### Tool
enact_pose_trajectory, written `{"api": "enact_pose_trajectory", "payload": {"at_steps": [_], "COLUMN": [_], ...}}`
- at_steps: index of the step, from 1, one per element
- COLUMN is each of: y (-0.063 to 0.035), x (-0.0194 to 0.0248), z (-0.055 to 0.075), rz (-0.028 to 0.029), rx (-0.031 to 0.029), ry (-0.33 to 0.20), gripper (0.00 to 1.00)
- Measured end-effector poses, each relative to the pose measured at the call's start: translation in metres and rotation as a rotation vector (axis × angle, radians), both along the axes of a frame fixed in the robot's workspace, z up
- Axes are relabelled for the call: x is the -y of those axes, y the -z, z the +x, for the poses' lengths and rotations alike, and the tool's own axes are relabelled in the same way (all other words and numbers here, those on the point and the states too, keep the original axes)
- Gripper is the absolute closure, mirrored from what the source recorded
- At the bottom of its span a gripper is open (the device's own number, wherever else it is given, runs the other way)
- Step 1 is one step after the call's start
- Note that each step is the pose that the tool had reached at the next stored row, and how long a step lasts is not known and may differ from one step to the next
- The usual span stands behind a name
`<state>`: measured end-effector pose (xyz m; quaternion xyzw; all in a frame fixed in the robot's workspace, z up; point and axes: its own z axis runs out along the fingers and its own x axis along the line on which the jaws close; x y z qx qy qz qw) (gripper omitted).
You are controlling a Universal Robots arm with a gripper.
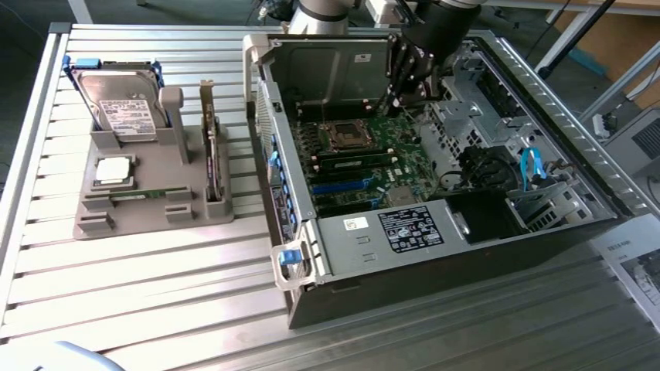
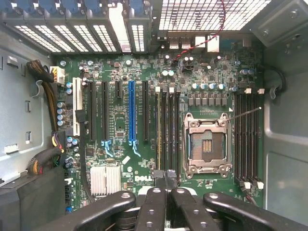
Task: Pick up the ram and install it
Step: 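Press down the ram until it locks into place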
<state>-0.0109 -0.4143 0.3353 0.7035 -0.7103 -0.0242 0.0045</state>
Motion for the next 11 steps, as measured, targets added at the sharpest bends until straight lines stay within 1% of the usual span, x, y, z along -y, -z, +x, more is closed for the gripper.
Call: {"api": "enact_pose_trajectory", "payload": {"at_steps": [7,11], "y": [0.0000,0.0000], "x": [0.0000,0.0000], "z": [0.0006,0.0040], "rz": [0.0000,0.0000], "rx": [0.0000,0.0000], "ry": [0.000,0.000], "gripper": [0.90,0.90]}}
